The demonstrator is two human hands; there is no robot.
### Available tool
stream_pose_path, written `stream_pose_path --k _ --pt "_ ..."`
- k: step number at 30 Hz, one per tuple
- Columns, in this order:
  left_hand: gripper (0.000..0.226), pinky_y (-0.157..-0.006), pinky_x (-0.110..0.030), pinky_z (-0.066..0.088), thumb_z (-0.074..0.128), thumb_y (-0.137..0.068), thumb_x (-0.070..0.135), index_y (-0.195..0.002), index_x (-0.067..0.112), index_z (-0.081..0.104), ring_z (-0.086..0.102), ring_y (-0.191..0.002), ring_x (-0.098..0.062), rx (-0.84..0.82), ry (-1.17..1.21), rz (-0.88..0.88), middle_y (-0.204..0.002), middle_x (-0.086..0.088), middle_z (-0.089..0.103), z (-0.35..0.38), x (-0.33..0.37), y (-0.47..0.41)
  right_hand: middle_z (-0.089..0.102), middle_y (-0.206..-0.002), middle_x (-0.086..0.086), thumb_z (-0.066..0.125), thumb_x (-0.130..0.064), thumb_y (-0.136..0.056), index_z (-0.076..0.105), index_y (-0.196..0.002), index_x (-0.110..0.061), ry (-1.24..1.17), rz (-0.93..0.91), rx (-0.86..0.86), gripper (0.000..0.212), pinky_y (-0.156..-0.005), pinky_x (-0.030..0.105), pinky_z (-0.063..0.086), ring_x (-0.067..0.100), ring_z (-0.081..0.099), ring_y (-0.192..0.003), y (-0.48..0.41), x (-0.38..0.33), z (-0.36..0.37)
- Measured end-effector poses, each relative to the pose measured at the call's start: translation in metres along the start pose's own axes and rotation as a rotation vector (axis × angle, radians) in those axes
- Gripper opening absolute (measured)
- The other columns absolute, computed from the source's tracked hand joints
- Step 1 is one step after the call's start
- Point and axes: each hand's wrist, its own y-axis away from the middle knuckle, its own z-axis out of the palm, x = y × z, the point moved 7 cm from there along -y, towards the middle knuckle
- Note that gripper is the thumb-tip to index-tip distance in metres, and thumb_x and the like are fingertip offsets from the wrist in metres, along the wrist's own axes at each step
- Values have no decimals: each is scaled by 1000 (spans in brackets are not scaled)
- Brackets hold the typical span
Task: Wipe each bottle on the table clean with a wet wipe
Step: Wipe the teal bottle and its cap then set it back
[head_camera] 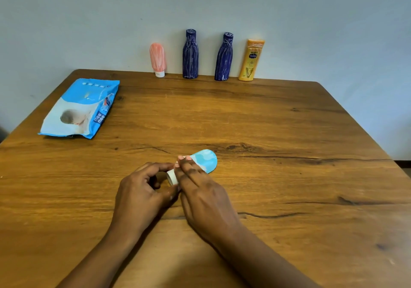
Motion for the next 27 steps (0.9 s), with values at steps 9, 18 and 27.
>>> stream_pose_path --k 9,18,27 --pt "48 -61 -23 46 85 -60 17 -95 43 64 55 -81 -10 4 -15 -16 -97 22 60 0 -2 0 52 -134 15 35 -14 -88 51 -129 -1 -25 6 -2 46 -96 38 43 26 47 -126 -1 4 -1" --pt "45 -58 -14 45 86 -60 17 -98 34 69 56 -79 -7 -1 -4 -27 -79 15 65 -1 -1 0 52 -134 14 59 7 -80 53 -128 -2 -50 12 17 50 -97 36 41 24 47 -126 -2 18 -3" --pt "44 -63 -6 44 86 -60 16 -98 31 70 57 -81 3 -11 6 -51 -83 16 65 -1 -1 0 59 -127 14 58 8 -72 58 -122 -2 -19 61 85 51 -96 29 38 23 54 -118 -2 24 -7"
